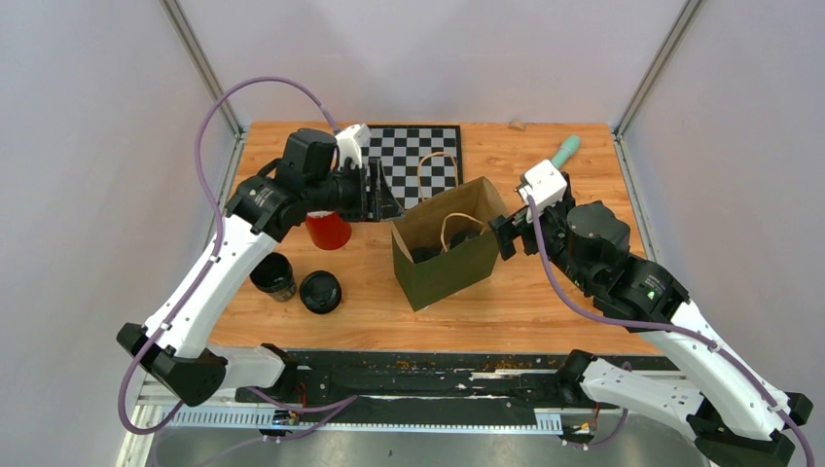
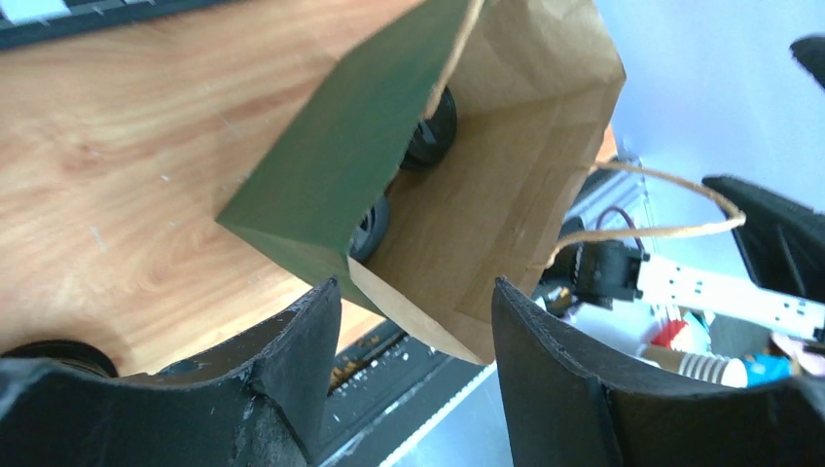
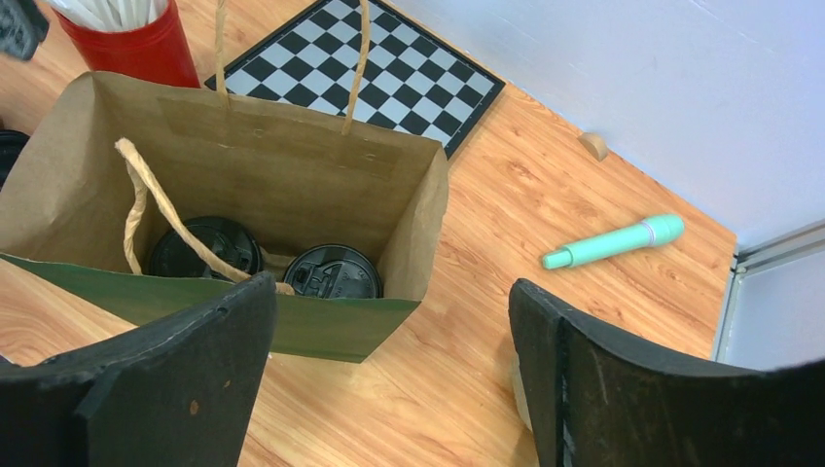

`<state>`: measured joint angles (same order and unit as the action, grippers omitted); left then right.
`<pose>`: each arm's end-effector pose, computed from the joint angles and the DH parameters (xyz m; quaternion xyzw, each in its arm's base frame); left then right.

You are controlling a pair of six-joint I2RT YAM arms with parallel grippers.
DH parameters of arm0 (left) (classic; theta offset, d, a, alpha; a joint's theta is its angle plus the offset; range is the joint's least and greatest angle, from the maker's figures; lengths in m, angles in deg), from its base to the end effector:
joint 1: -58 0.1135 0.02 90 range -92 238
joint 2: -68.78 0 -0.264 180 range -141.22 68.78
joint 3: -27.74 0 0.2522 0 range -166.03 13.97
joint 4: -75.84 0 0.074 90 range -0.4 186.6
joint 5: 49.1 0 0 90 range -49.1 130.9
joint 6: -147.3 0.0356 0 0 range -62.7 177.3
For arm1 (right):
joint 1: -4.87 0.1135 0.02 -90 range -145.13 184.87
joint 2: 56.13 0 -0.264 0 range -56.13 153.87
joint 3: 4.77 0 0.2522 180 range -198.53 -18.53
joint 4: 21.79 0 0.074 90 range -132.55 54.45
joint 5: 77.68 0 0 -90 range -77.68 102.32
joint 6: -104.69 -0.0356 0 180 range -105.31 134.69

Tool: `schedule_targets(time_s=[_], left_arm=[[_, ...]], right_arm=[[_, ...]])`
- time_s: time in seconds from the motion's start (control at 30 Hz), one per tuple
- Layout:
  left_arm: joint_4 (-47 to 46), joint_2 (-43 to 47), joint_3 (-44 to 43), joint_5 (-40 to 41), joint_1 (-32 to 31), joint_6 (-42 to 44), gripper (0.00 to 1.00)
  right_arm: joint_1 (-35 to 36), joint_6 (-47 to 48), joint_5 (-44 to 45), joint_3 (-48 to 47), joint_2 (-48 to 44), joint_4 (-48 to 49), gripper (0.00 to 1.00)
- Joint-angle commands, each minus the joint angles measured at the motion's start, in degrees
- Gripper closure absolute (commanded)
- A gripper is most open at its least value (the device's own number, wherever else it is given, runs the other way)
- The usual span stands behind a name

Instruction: Pack the takeout coffee

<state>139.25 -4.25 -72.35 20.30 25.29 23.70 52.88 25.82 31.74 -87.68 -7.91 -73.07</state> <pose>0.2069 -0.1478 0.4171 0.0739 0.8786 -0.3764 0.2844 0.1122 0.1070 0.4232 -0.3023 0.7371 0.0581 0.6017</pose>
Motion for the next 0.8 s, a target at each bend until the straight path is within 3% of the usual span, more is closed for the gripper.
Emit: schedule_targets(time_s=[0.0, 0.1, 0.2, 0.4, 0.53, 0.63, 0.77], left_arm=[[4.2, -1.0, -5.7, 6.3, 1.0, 3.9, 0.34], [5.2, -1.3, -6.9, 9.2, 1.1, 4.8, 0.31], [8.2, -1.8, -10.0, 14.8, 1.1, 7.5, 0.01], [13.0, -1.6, -12.9, 29.9, 1.6, 11.5, 0.00], [13.6, -0.6, -10.9, 33.0, 3.4, 11.6, 0.00], [11.3, 1.5, -6.8, 36.2, 5.2, 12.3, 0.00], [8.5, 2.5, -3.7, 34.5, 10.2, 12.8, 0.00]], right_arm=[[-0.2, -0.9, -1.9, -0.5, -0.5, 0.4, 0.04], [-0.1, -0.2, -2.2, -0.8, -0.4, 0.9, 0.00], [-0.1, -0.6, -1.0, -1.4, 0.3, 1.1, 0.00], [-0.1, -3.4, -0.9, -3.8, 2.6, -0.9, 0.00], [-0.1, -6.5, -2.8, -4.6, 3.8, -2.3, 0.00], [-0.1, -3.7, -4.1, -5.0, 5.8, -1.9, 0.00], [-0.1, -0.8, -2.5, -9.4, 9.5, 0.3, 0.00]])
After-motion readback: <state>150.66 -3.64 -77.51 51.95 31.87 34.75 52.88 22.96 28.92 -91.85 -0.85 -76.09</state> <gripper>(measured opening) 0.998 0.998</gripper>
